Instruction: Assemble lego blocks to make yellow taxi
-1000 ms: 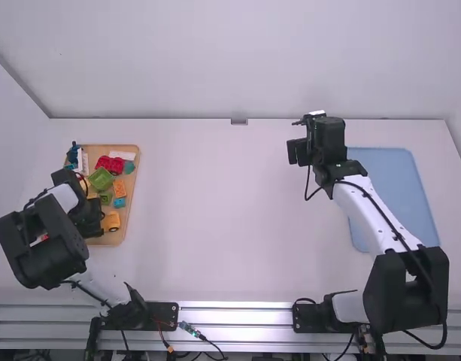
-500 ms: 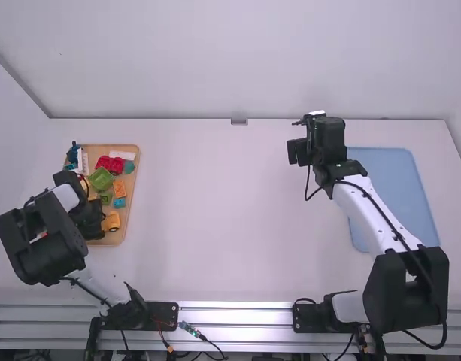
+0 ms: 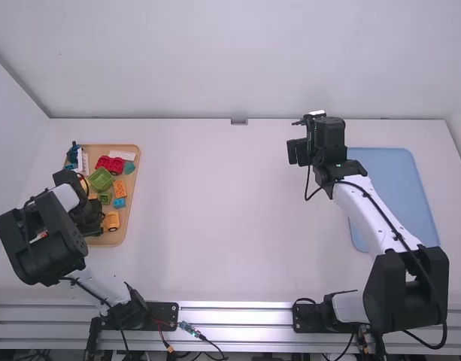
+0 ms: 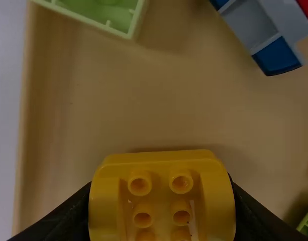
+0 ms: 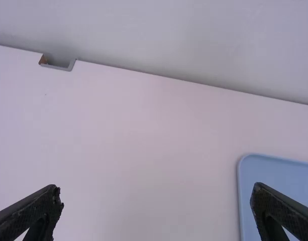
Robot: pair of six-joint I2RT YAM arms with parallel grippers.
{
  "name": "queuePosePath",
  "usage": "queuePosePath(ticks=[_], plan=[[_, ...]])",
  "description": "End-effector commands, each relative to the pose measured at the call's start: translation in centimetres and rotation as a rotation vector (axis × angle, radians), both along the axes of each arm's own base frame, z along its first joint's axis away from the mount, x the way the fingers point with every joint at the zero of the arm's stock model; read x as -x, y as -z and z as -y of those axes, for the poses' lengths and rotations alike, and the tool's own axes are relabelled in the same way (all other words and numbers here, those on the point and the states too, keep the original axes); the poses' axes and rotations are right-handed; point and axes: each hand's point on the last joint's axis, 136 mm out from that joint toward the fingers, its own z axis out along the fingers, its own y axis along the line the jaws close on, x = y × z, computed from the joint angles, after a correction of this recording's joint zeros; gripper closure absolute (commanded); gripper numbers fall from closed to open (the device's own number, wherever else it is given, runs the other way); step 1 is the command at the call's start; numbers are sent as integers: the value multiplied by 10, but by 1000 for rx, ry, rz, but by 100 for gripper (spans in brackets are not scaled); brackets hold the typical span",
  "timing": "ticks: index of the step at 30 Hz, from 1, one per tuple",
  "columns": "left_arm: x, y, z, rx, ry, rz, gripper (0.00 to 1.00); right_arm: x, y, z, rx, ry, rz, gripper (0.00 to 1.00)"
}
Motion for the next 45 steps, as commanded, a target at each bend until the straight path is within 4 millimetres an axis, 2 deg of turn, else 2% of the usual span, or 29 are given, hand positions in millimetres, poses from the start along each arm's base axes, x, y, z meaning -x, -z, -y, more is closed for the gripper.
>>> queuePosePath(ticks=[1, 6, 14, 15, 16, 17, 19, 24, 27, 28, 33, 34, 36, 39, 40, 45], plan=[[11, 9, 5, 17, 12, -39, 52, -3, -7, 0, 0, 5, 16, 1], [7, 4, 3, 15, 13, -37, 54, -3, -7, 0, 0, 5, 16, 1], [1, -30, 3, 16, 24, -37, 62, -2, -6, 0, 1, 5, 8, 1], [-2, -36, 4, 13, 29, -27, 67, -2, -6, 0, 1, 5, 8, 1], [-3, -39, 4, 13, 32, -22, 78, -2, -6, 0, 1, 5, 8, 1], [-4, -43, 7, 18, 37, -10, 97, -2, -6, 0, 1, 5, 8, 1], [-10, -52, 15, 34, 51, 27, 98, -2, -6, 0, 1, 5, 9, 1], [-22, -61, 33, 21, 70, 51, 98, -2, -6, 0, 1, 5, 9, 1], [-29, -67, 60, 9, 76, 41, 98, -2, -6, 0, 1, 6, 9, 1], [-30, -67, 62, 8, 78, 42, 98, -2, -6, 0, 1, 5, 9, 1], [-65, -75, 126, -4, 215, 110, 98, -2, -6, 0, 1, 5, 8, 1], [-67, -75, 136, 5, 216, 114, 98, -2, -6, 0, 1, 5, 8, 1], [-70, -75, 175, 45, 217, 124, 98, -2, -6, 0, 1, 5, 8, 1], [-69, -74, 208, 67, 209, 124, 98, -2, -6, 0, 1, 5, 8, 1], [-69, -74, 224, 67, 256, 126, 98, -2, -6, 0, 1, 5, 7, 1], [-68, -75, 272, 81, 399, 143, 98, -1, -4, 0, 2, 4, 0, 1]])
